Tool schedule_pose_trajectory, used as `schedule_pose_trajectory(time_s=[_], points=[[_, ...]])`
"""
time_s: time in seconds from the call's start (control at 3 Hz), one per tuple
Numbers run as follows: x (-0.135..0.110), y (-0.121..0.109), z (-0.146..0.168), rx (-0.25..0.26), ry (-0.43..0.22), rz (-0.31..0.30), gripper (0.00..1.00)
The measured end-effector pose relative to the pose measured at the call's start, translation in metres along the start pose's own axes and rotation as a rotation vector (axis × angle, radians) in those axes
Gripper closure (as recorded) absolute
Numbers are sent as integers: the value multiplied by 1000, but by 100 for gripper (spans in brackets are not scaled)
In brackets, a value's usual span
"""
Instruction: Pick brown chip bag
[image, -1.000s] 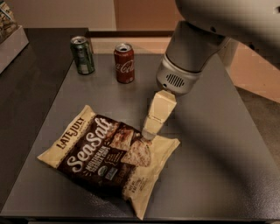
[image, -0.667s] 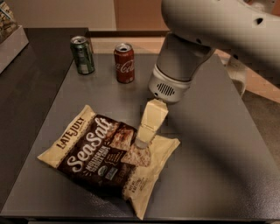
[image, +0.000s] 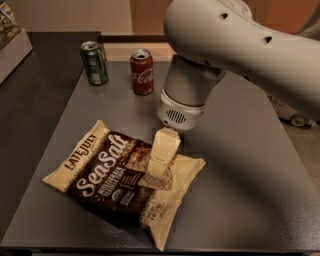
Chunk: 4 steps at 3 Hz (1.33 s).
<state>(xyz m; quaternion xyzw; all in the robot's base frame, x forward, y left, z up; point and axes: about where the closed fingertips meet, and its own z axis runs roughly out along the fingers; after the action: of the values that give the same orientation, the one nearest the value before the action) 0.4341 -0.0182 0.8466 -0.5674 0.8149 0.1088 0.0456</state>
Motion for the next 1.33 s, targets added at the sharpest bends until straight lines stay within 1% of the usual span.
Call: schedule_pose_trajectory(time_s=[0.33, 0.67, 1.0, 1.33], points=[[-2, 7, 9, -19, 22, -8, 0], [-4, 10, 12, -40, 32, -16, 18], [-4, 9, 6, -36, 29, -16, 41], [-3, 5, -5, -14, 19, -9, 64]])
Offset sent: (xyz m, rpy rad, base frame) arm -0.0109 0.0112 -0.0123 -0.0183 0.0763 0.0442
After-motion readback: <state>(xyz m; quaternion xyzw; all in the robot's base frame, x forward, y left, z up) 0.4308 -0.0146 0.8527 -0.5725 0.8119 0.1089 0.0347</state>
